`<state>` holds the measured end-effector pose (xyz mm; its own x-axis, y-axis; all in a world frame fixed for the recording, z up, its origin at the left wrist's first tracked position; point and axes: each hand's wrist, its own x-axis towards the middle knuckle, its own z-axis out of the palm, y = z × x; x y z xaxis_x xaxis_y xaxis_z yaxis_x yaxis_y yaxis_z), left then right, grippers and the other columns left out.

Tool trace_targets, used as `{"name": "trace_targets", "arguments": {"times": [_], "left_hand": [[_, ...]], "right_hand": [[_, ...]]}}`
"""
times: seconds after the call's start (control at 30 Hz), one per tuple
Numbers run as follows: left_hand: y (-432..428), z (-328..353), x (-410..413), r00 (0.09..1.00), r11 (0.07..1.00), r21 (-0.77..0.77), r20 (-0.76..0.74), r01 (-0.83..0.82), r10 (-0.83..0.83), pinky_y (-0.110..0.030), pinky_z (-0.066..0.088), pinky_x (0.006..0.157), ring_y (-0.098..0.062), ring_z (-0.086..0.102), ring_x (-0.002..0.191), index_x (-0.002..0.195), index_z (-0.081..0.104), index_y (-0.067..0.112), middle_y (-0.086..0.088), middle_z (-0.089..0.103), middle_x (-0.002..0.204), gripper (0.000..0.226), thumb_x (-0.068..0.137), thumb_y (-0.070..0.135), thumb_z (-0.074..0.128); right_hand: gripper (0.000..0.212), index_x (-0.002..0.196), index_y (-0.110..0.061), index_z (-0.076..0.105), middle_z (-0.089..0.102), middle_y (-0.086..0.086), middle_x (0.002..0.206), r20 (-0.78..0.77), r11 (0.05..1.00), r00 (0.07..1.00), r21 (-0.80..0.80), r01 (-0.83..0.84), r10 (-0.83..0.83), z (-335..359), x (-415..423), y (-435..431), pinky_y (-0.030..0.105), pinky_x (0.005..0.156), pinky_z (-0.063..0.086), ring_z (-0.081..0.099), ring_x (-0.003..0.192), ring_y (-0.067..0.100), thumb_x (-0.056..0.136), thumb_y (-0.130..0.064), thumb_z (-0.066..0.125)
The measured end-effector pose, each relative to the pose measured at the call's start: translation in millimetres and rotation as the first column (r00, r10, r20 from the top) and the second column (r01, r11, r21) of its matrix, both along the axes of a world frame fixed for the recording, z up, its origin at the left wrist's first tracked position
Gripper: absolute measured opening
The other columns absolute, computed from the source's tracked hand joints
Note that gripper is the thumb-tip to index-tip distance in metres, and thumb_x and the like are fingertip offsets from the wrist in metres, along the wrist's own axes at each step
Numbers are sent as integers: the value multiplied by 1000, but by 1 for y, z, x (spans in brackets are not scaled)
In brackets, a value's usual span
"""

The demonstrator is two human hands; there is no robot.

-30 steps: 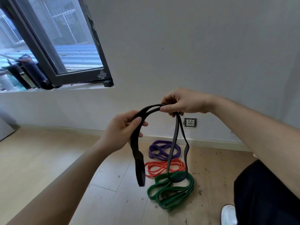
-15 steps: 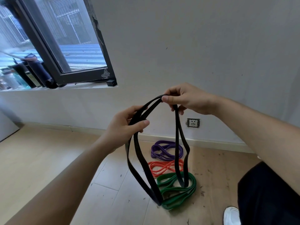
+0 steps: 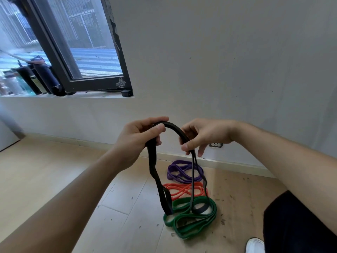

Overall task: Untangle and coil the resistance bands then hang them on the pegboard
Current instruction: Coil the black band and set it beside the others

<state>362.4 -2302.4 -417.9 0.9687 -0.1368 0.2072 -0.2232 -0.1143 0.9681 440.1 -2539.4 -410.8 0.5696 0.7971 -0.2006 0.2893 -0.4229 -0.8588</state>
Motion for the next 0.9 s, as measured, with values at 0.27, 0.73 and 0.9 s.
{"name": "trace_targets", "arguments": {"times": [0.27,0.73,0.9], "left_hand": [[-9,0,2,997,998,53,71,-20,16,-26,53,67,-17,58,66,120,67,10,-8,64,78,30,91,17,69],[18,-16,6,986,976,179,-132,125,-102,-40,55,95,-24,69,89,109,65,7,-4,65,83,34,91,36,57],[19,-7,9,995,1000,10,-96,19,-18,-32,53,82,-15,57,74,125,66,8,2,54,78,46,93,38,53]], "right_hand": [[28,114,4,66,63,9,86,32,962,994,260,88,-100,11,-13,24,28,61,57,66,82,20,96,-18,68],[18,94,-11,61,58,1,75,-119,700,942,641,314,-314,32,-2,5,22,43,46,64,72,13,89,-27,66],[28,97,-10,62,60,2,77,-91,777,945,548,310,-313,27,15,-19,23,46,47,65,77,15,82,-33,69]]}}
